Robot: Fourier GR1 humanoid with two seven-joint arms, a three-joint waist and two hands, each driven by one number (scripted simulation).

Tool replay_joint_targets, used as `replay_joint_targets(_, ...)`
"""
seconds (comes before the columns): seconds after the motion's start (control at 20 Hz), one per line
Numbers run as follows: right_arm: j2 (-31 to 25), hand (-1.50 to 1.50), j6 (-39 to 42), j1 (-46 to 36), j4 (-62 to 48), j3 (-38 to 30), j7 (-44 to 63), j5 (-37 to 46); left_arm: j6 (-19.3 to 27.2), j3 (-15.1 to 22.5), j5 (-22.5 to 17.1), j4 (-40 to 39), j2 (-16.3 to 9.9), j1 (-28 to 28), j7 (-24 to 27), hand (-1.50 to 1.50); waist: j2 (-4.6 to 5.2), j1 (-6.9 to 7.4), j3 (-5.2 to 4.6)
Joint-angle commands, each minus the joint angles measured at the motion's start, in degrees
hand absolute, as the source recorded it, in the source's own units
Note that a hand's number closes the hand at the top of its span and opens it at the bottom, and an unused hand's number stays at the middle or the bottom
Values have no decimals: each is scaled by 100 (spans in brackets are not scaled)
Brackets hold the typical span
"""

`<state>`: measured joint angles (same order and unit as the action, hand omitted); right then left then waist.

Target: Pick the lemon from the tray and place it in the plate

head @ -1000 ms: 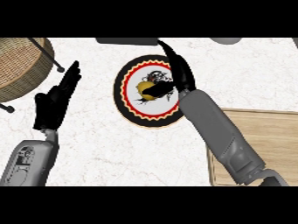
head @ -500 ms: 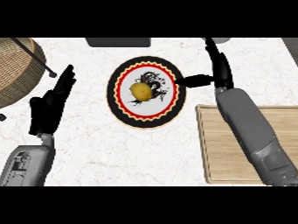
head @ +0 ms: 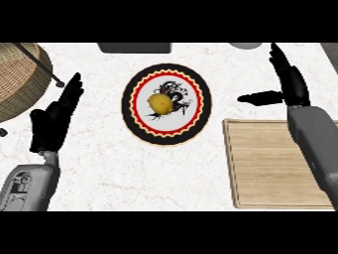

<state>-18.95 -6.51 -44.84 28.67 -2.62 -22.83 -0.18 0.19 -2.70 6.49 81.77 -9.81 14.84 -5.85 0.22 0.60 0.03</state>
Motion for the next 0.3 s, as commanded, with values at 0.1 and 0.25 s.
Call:
replay_joint_targets(0.1, -336, -150, 474, 72, -523, -275, -549, 9, -244, -221, -204, 383, -226, -31, -255, 0, 2, 35, 2)
replay_joint_targets(0.25, -462, -150, 677, -26, -795, -373, -729, 58, -89, -108, -22, -145, 17, 45, 100, 0, 6, 6, 0)
